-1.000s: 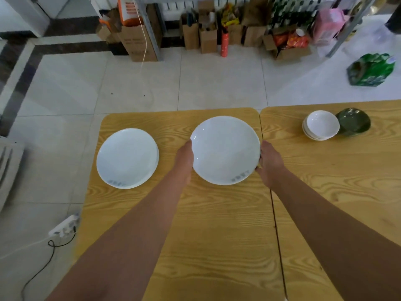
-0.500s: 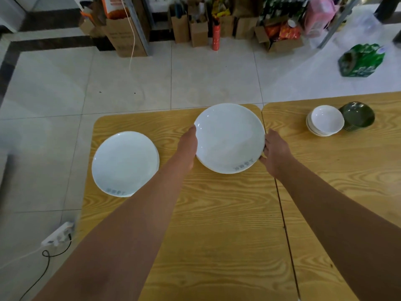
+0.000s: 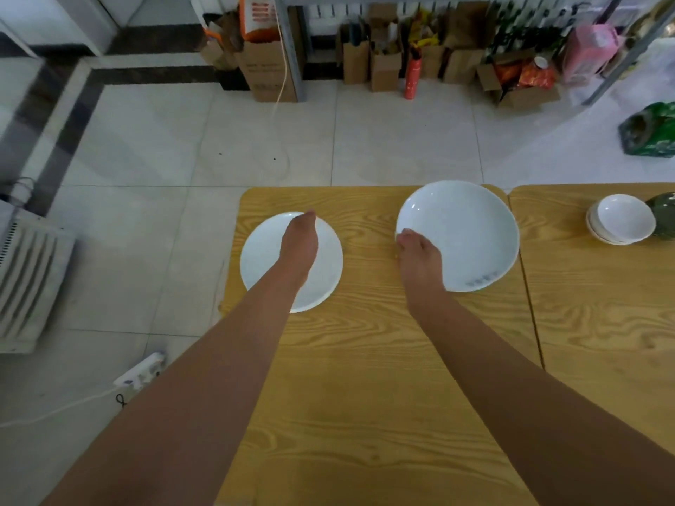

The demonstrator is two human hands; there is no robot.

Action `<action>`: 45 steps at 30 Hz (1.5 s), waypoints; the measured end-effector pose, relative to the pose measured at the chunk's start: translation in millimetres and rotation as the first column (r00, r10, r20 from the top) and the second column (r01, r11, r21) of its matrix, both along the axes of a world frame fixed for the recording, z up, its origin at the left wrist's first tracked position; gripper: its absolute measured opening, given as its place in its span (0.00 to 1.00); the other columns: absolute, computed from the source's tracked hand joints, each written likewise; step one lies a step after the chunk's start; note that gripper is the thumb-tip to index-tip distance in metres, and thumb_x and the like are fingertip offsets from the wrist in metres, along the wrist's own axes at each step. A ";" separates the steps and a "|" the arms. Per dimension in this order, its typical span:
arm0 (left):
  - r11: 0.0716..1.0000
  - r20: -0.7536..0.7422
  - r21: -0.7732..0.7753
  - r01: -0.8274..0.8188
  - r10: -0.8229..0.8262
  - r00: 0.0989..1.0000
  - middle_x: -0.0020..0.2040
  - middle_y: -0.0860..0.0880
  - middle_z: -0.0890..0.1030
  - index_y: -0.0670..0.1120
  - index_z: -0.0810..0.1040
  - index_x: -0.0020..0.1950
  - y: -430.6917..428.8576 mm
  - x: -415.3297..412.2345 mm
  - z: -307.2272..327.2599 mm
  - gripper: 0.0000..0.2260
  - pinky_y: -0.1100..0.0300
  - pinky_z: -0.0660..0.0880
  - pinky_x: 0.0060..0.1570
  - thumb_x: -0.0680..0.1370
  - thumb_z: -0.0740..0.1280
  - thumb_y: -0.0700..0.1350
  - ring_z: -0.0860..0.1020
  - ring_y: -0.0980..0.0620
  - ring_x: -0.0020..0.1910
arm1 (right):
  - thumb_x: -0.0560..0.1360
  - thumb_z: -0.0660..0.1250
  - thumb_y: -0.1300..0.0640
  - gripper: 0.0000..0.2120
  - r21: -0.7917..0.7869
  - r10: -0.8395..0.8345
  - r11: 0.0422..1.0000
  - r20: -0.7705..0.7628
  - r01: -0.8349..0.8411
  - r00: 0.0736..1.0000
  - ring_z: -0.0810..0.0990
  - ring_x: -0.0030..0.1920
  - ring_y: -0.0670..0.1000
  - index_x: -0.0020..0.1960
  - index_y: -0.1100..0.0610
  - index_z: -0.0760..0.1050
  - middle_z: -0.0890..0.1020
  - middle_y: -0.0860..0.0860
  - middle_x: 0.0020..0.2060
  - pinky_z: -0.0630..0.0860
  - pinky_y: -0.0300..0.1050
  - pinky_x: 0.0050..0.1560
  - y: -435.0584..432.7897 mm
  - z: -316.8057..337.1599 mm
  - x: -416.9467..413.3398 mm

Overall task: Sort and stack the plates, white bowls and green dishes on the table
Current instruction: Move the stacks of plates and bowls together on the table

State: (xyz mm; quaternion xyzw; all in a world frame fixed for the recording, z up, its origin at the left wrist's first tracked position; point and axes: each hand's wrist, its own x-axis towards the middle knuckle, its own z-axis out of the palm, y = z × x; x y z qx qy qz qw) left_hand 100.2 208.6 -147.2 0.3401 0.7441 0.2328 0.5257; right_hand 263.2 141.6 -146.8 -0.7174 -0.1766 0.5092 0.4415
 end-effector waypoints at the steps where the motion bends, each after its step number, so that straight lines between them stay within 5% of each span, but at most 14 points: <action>1: 0.999 -0.044 0.046 -0.007 0.009 0.999 0.72 0.46 0.70 0.48 0.66 0.75 -3.1 -17.7 -2.5 0.23 0.48 0.63 0.64 0.83 0.51 0.57 0.69 0.42 0.69 | 0.78 0.60 0.55 0.13 -0.074 -0.003 0.997 -0.070 -0.003 0.998 0.69 0.35 0.47 0.35 0.52 0.68 0.70 0.47 0.32 0.70 0.45 0.42 0.5 -8.1 -16.7; 3: 0.989 -0.145 0.133 -0.059 0.079 0.986 0.70 0.45 0.72 0.46 0.67 0.74 -9.1 -54.2 -10.7 0.23 0.49 0.65 0.63 0.83 0.51 0.55 0.70 0.41 0.68 | 0.80 0.59 0.54 0.12 -0.192 -0.026 0.981 -0.221 -0.017 0.975 0.73 0.38 0.48 0.38 0.54 0.70 0.74 0.50 0.36 0.73 0.46 0.51 -1.5 -18.8 -45.2; 5: 0.982 -0.172 0.118 -0.150 0.169 0.971 0.70 0.41 0.72 0.43 0.68 0.73 -12.7 -87.0 -22.1 0.23 0.48 0.67 0.65 0.83 0.52 0.53 0.71 0.39 0.68 | 0.82 0.58 0.51 0.11 -0.246 -0.030 0.968 -0.296 -0.045 0.955 0.78 0.54 0.52 0.49 0.56 0.74 0.80 0.54 0.51 0.72 0.50 0.63 -5.3 -24.3 -65.4; 9: 0.981 -0.106 -0.004 -0.194 0.193 0.975 0.68 0.39 0.73 0.40 0.69 0.70 -21.3 -120.6 -37.1 0.20 0.49 0.71 0.62 0.83 0.52 0.50 0.72 0.38 0.66 | 0.82 0.59 0.51 0.17 -0.303 -0.074 0.953 -0.289 -0.018 0.955 0.70 0.70 0.60 0.60 0.64 0.74 0.72 0.61 0.69 0.67 0.58 0.70 -10.6 -22.6 -91.4; 13: 0.955 -0.017 -0.138 -0.262 0.262 0.965 0.57 0.47 0.77 0.48 0.74 0.66 -21.9 -124.9 -40.6 0.18 0.45 0.73 0.59 0.79 0.58 0.54 0.75 0.42 0.55 | 0.80 0.60 0.48 0.11 -0.276 -0.063 0.961 -0.344 -0.037 0.937 0.76 0.65 0.57 0.55 0.51 0.78 0.80 0.54 0.59 0.74 0.53 0.61 -10.2 -25.8 -106.4; 16: 0.940 0.082 -0.139 -0.311 0.324 0.943 0.56 0.49 0.79 0.49 0.76 0.59 -20.1 -123.1 -40.1 0.15 0.44 0.76 0.59 0.79 0.59 0.55 0.77 0.45 0.53 | 0.80 0.61 0.47 0.12 -0.223 -0.093 0.975 -0.391 0.004 0.916 0.80 0.54 0.51 0.57 0.51 0.78 0.82 0.50 0.52 0.74 0.46 0.51 -6.9 -25.0 -110.5; 28: 0.967 0.300 -0.123 -0.224 0.251 0.920 0.57 0.49 0.82 0.51 0.78 0.64 12.8 -88.8 -39.9 0.17 0.45 0.79 0.56 0.78 0.63 0.55 0.81 0.46 0.54 | 0.82 0.57 0.54 0.10 -0.144 -0.132 0.987 -0.455 0.073 0.881 0.77 0.56 0.47 0.44 0.50 0.73 0.80 0.45 0.49 0.73 0.46 0.56 26.8 -21.0 -68.1; 31: 0.976 0.384 -0.087 -0.197 0.216 0.898 0.61 0.50 0.81 0.51 0.77 0.65 9.7 -84.9 -40.8 0.17 0.44 0.76 0.61 0.79 0.63 0.54 0.79 0.47 0.60 | 0.83 0.56 0.52 0.10 -0.106 -0.103 0.992 -0.447 0.062 0.889 0.76 0.50 0.48 0.47 0.49 0.74 0.80 0.47 0.49 0.72 0.45 0.57 27.8 -21.4 -59.8; 34: 0.979 0.446 -0.077 -0.188 0.202 0.872 0.64 0.49 0.79 0.49 0.75 0.66 2.8 -85.9 -43.8 0.17 0.49 0.73 0.65 0.82 0.60 0.53 0.77 0.50 0.62 | 0.83 0.55 0.49 0.17 -0.091 -0.120 0.992 -0.451 0.089 0.884 0.71 0.67 0.50 0.67 0.54 0.72 0.75 0.49 0.65 0.66 0.49 0.71 22.6 -21.4 -50.5; 37: 0.954 0.408 -0.101 -0.283 0.299 0.863 0.75 0.46 0.69 0.44 0.65 0.76 -0.6 -93.6 -48.4 0.24 0.50 0.64 0.72 0.83 0.57 0.54 0.69 0.48 0.72 | 0.81 0.59 0.46 0.27 -0.141 -0.150 0.984 -0.300 0.111 0.942 0.63 0.75 0.53 0.78 0.52 0.60 0.65 0.51 0.75 0.60 0.57 0.75 11.6 -19.2 -46.1; 41: 0.926 0.334 -0.099 -0.365 0.376 0.864 0.77 0.46 0.64 0.44 0.61 0.78 5.4 -96.6 -50.3 0.25 0.50 0.61 0.73 0.83 0.57 0.53 0.64 0.47 0.75 | 0.81 0.59 0.45 0.23 -0.125 -0.086 0.990 -0.139 0.068 0.987 0.70 0.55 0.48 0.74 0.53 0.66 0.71 0.47 0.53 0.67 0.51 0.68 15.6 -21.9 -44.6; 45: 0.954 0.274 -0.043 -0.298 0.298 0.914 0.78 0.46 0.62 0.46 0.60 0.78 16.4 -83.6 -46.4 0.25 0.51 0.60 0.72 0.83 0.55 0.55 0.62 0.47 0.76 | 0.84 0.52 0.46 0.21 -0.050 0.052 0.997 -0.020 -0.053 0.998 0.65 0.56 0.47 0.72 0.55 0.67 0.71 0.49 0.58 0.60 0.45 0.56 51.1 -15.9 -44.7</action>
